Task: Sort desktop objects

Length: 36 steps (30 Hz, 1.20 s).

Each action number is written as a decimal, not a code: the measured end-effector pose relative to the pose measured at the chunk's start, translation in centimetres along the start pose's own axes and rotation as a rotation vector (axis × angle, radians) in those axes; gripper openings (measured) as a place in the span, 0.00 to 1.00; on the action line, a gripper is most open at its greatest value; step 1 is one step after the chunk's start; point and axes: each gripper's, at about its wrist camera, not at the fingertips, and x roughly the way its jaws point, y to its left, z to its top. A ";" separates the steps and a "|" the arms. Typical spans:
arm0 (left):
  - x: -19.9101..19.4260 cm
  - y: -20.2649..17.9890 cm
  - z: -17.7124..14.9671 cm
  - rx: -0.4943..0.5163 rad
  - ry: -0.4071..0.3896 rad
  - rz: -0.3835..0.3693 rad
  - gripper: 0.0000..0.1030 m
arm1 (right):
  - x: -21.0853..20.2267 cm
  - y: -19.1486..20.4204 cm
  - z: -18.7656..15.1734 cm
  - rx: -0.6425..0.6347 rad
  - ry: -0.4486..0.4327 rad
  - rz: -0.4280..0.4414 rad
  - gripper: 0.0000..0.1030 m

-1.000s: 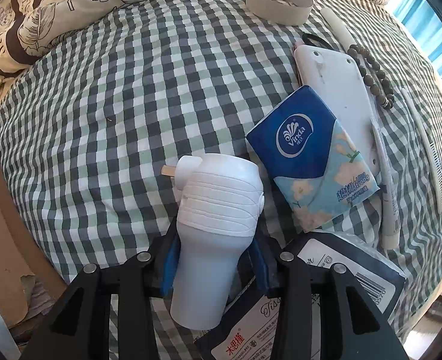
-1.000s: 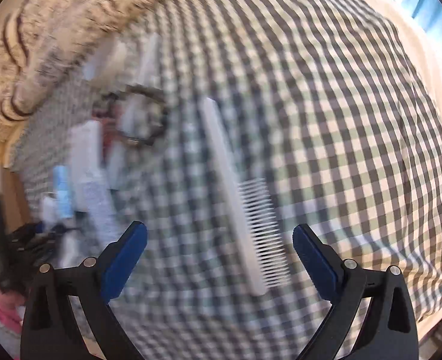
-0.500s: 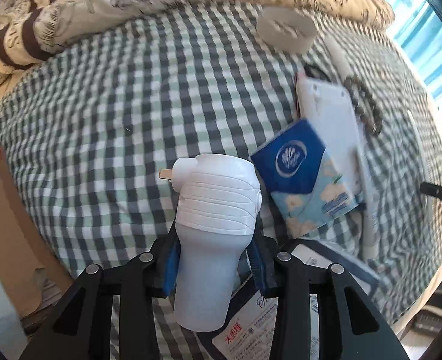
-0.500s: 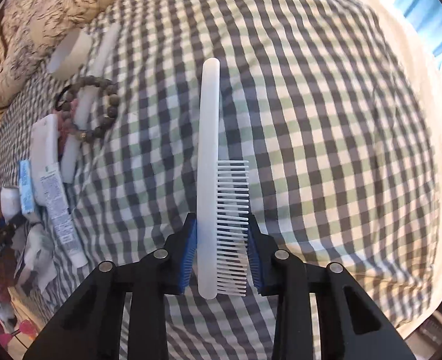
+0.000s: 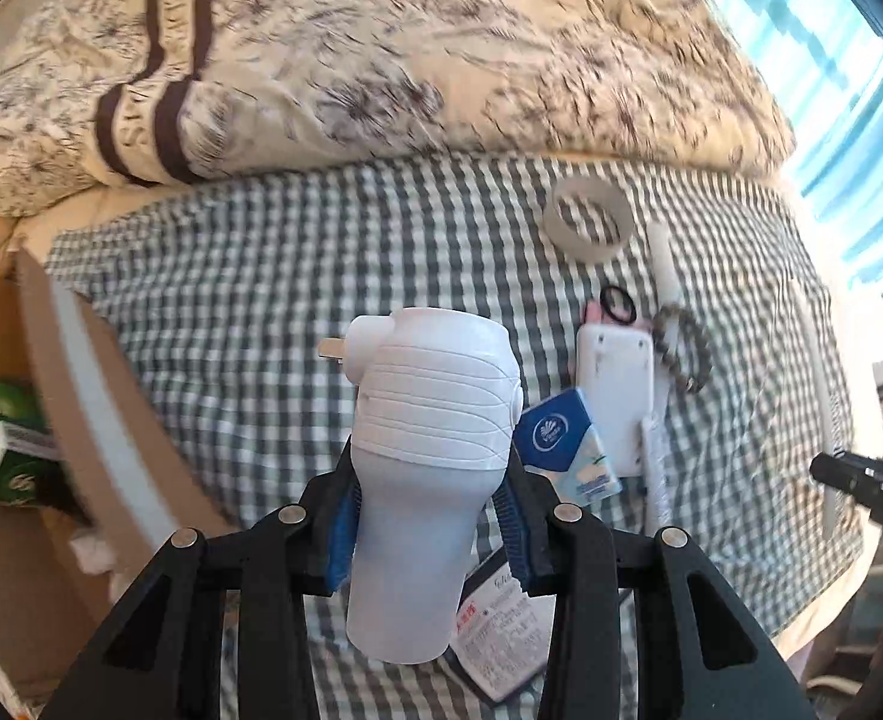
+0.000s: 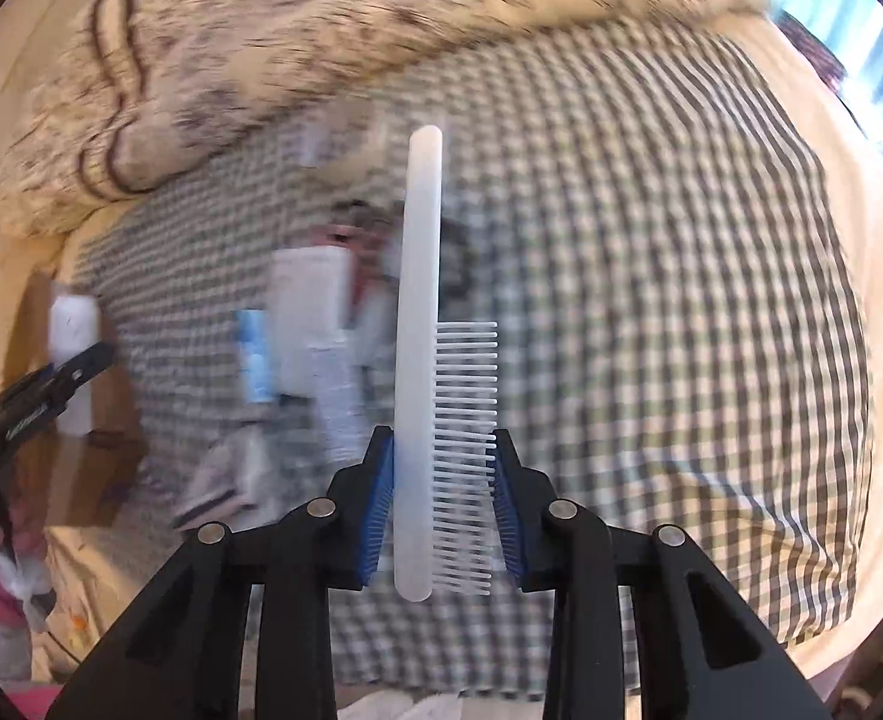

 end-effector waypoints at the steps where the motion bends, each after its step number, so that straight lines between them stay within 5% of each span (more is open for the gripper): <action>1: -1.1 0.3 0.1 -0.008 -0.013 0.011 0.39 | -0.7 1.2 0.2 -0.022 -0.007 0.017 0.30; 11: -8.8 8.2 0.3 -0.077 -0.097 0.073 0.39 | -2.5 14.3 0.8 -0.224 -0.032 0.145 0.20; 13: -9.4 9.7 -0.2 -0.052 -0.102 0.077 0.39 | -1.6 14.2 0.5 -0.148 -0.011 0.156 0.25; 15: -9.5 11.2 -0.7 -0.010 -0.094 0.067 0.39 | -0.9 13.4 -0.1 -0.078 -0.020 0.102 0.60; 17: -9.6 12.3 -1.0 0.023 -0.089 0.055 0.39 | -0.3 11.6 -1.3 0.012 -0.025 0.049 0.75; 24: -9.1 13.7 -0.7 0.096 -0.081 -0.010 0.39 | 5.0 3.9 -8.1 0.373 0.082 -0.060 0.75; 36: -7.5 12.8 -0.5 0.175 -0.033 -0.021 0.39 | 14.4 3.8 -12.0 0.552 0.201 -0.125 0.77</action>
